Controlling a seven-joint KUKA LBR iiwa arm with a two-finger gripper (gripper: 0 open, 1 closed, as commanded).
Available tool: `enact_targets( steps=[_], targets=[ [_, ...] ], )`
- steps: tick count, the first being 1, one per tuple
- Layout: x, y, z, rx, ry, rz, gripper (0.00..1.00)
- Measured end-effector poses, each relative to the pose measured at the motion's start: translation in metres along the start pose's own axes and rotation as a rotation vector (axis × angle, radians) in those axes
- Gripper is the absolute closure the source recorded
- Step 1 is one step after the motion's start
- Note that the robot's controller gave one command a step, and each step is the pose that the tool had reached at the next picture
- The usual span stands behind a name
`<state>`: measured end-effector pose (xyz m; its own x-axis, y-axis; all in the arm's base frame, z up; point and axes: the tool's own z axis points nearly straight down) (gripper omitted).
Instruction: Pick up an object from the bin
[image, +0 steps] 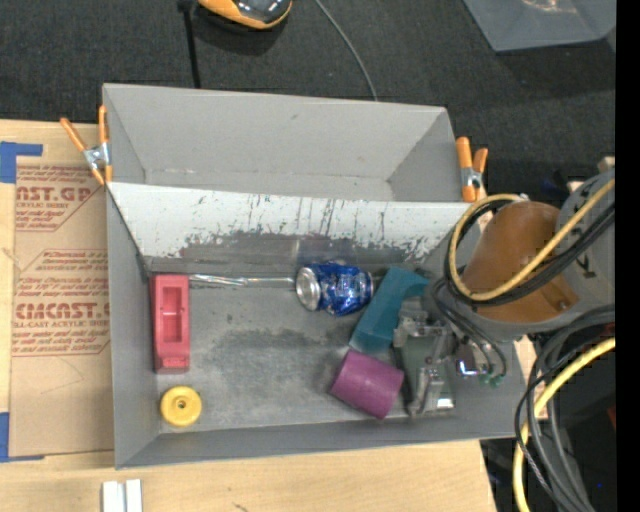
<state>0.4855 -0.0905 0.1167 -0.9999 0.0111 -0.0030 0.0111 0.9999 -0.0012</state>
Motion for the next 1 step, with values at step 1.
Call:
enact_targets(
  steps=[1],
  targets=[
    [0.0036, 0.0119, 0.0326, -0.001, 0.008, 0.052, 0.0]
  ],
)
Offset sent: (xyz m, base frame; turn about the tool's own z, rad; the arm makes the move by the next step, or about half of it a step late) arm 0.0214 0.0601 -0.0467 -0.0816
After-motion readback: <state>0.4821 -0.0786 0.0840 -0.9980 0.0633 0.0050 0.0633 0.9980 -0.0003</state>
